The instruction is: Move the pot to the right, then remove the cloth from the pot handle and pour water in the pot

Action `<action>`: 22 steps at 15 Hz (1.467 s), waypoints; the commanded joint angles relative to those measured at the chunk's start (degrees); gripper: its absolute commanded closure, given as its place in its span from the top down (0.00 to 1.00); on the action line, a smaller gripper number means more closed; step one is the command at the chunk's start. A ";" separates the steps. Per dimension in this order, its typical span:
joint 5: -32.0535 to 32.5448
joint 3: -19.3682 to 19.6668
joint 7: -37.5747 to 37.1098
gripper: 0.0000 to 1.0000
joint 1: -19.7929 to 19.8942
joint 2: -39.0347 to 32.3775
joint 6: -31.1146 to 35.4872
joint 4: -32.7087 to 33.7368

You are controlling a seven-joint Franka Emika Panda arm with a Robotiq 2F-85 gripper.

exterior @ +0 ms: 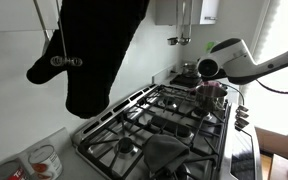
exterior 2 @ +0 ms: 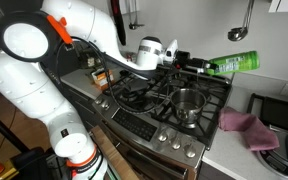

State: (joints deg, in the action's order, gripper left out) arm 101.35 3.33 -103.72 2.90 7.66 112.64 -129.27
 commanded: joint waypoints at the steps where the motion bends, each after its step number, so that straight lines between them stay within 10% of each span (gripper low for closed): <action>1: -6.83 1.69 2.11 0.45 0.09 2.13 5.12 -0.95; 11: -39.57 6.16 15.03 0.45 2.72 4.08 11.41 1.65; 12: -39.35 5.72 14.91 0.45 3.39 3.62 8.97 2.26; 13: -36.60 4.80 13.37 0.70 3.33 3.26 10.76 1.93; 20: -37.93 5.00 13.93 0.70 4.16 3.26 9.98 2.26; 21: -37.94 5.00 13.93 0.45 4.16 3.26 9.97 2.26; 22: -41.46 5.80 15.52 0.45 4.24 2.84 10.27 3.01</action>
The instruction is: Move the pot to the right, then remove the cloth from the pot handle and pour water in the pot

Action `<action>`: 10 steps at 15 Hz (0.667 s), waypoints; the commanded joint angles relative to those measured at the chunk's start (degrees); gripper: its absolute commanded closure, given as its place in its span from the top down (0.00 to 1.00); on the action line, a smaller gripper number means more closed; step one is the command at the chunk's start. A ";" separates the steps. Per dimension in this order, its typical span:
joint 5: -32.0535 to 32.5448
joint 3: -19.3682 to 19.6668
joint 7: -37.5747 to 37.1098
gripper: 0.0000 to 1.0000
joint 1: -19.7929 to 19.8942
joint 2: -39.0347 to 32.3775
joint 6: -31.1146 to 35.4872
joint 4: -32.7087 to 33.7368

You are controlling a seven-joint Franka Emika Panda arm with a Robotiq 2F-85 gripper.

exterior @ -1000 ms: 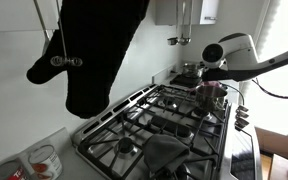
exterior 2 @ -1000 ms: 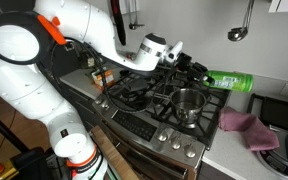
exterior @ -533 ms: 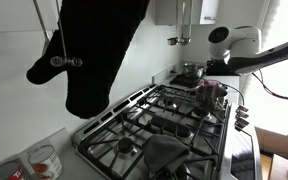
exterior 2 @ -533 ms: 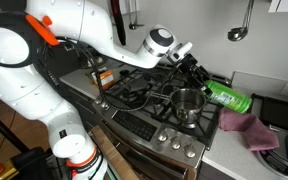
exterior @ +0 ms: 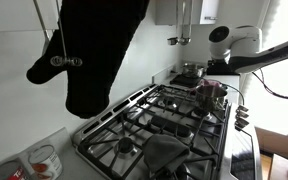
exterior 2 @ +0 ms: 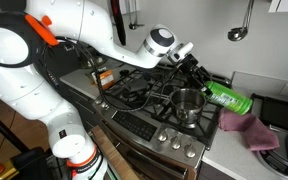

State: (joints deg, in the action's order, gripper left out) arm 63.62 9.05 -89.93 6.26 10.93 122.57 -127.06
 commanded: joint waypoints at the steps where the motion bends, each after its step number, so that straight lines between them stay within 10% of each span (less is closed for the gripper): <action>1: -9.96 1.37 5.26 0.45 0.91 -0.54 1.01 1.61; 10: -44.99 7.94 27.91 0.45 8.23 -4.02 -2.79 10.75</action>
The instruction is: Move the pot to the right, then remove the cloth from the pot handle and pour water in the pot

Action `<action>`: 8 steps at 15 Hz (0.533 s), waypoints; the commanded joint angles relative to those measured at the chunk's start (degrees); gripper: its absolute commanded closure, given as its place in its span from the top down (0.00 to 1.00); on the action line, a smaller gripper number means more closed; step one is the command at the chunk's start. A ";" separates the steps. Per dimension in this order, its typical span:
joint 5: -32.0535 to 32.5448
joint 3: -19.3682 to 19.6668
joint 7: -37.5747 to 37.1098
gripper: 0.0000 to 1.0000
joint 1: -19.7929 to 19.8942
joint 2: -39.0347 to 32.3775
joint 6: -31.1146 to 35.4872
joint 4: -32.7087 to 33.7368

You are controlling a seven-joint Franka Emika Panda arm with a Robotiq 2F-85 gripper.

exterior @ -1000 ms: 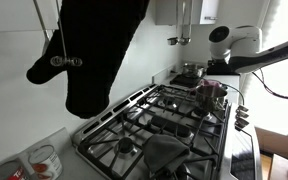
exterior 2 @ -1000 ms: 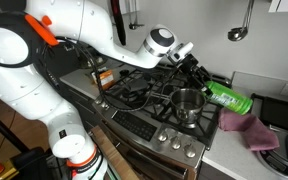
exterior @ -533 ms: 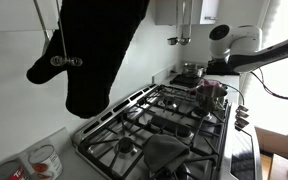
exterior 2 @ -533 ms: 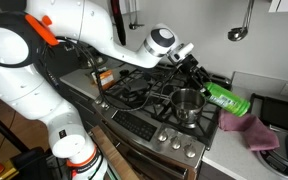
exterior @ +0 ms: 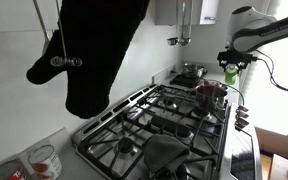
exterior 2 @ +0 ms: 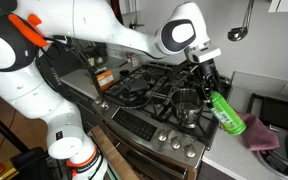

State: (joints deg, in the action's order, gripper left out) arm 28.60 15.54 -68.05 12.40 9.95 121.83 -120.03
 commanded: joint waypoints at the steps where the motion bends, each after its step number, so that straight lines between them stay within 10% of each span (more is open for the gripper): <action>1: -14.00 2.17 8.10 0.45 2.83 -3.84 -2.58 4.88; 8: -34.53 5.99 13.53 0.45 7.51 -12.12 -3.07 11.95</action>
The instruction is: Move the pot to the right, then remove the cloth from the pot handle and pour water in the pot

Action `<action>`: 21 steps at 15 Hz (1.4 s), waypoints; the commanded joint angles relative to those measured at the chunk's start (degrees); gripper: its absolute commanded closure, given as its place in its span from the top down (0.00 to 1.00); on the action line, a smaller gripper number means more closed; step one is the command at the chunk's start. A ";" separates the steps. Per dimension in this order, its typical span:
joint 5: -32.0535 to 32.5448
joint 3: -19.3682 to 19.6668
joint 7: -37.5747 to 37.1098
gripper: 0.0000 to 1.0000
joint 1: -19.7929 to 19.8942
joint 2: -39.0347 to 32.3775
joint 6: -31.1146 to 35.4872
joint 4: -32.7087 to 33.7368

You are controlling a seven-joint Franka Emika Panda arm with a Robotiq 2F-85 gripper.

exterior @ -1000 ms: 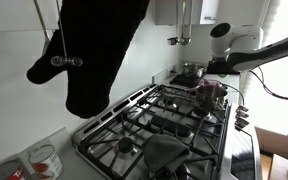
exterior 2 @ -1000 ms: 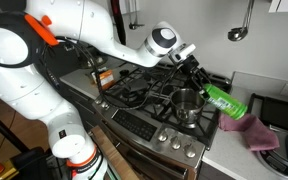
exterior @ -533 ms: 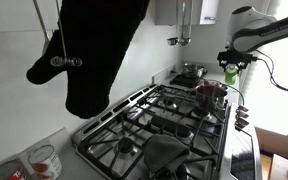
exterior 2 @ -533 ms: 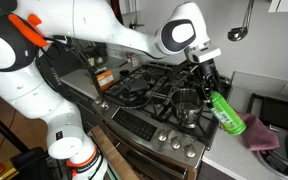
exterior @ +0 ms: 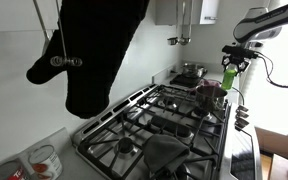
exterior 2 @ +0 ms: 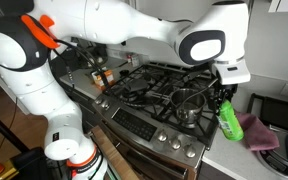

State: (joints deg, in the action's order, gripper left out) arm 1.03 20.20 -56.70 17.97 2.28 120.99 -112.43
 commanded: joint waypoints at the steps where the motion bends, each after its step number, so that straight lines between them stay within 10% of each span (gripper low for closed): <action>1: -9.17 1.72 2.29 0.45 2.50 -5.76 -1.93 5.00; 21: -33.14 2.88 -16.31 0.45 10.08 -21.45 -12.86 18.41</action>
State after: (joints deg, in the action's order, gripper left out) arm -28.67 23.81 -71.09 26.54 -17.78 109.14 -95.53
